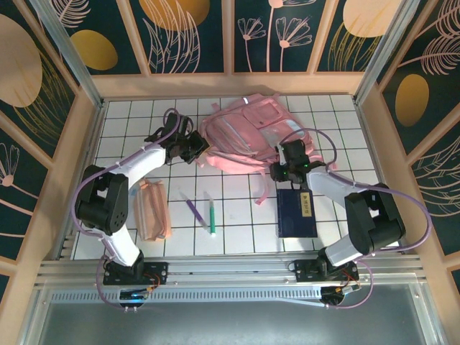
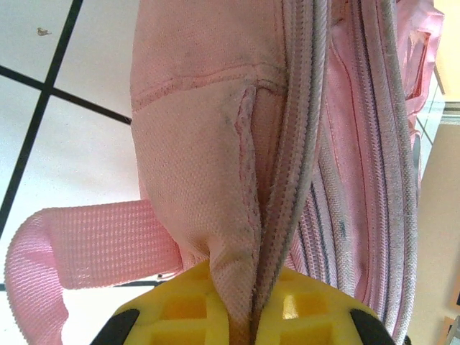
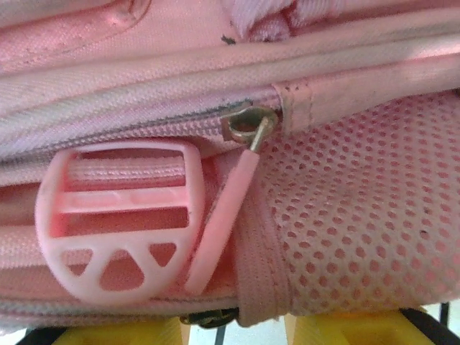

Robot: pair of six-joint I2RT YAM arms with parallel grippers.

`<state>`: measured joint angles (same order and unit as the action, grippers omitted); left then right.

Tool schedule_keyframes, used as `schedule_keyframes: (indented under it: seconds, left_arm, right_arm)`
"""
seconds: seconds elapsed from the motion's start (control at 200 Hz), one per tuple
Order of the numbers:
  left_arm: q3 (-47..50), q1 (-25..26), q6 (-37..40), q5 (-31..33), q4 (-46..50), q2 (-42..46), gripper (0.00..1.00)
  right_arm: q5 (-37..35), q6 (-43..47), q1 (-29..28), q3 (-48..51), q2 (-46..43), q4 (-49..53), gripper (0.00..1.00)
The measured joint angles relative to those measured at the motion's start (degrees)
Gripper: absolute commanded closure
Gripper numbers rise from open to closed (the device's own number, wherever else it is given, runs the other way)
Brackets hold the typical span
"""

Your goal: Pack the student bag

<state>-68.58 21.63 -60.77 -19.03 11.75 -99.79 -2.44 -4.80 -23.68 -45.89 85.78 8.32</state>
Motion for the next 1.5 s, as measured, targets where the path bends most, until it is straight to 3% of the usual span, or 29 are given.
schedule_keyframes:
  seconds: [0.275,0.586,0.766,1.086,1.296,1.496]
  left_arm:
    - [1.8,0.1,-2.3,-0.2,-2.1,1.6,1.00]
    - [4.5,0.3,-3.5,0.3,-2.7,4.2,1.00]
    - [5.3,0.2,-3.9,1.0,-2.7,4.5,1.00]
    - [5.8,0.3,-4.5,1.6,-2.8,4.5,1.00]
    - [5.9,2.7,-6.4,3.5,-3.9,4.5,1.00]
    - [6.6,5.9,-9.7,5.9,-7.0,4.0,1.00]
  right_arm:
    - [-14.9,-8.3,-4.8,0.7,-3.3,-1.5,0.79]
    - [-13.9,-10.7,-5.4,-1.1,-3.4,1.9,1.00]
    - [-7.1,-7.3,-5.0,-4.3,-3.1,8.3,1.00]
    - [14.3,3.0,-3.0,-12.1,-2.1,20.3,1.00]
    - [25.1,2.2,-2.9,-15.2,1.5,21.5,1.00]
    - [29.4,-1.9,-6.2,-17.6,4.6,20.6,1.00]
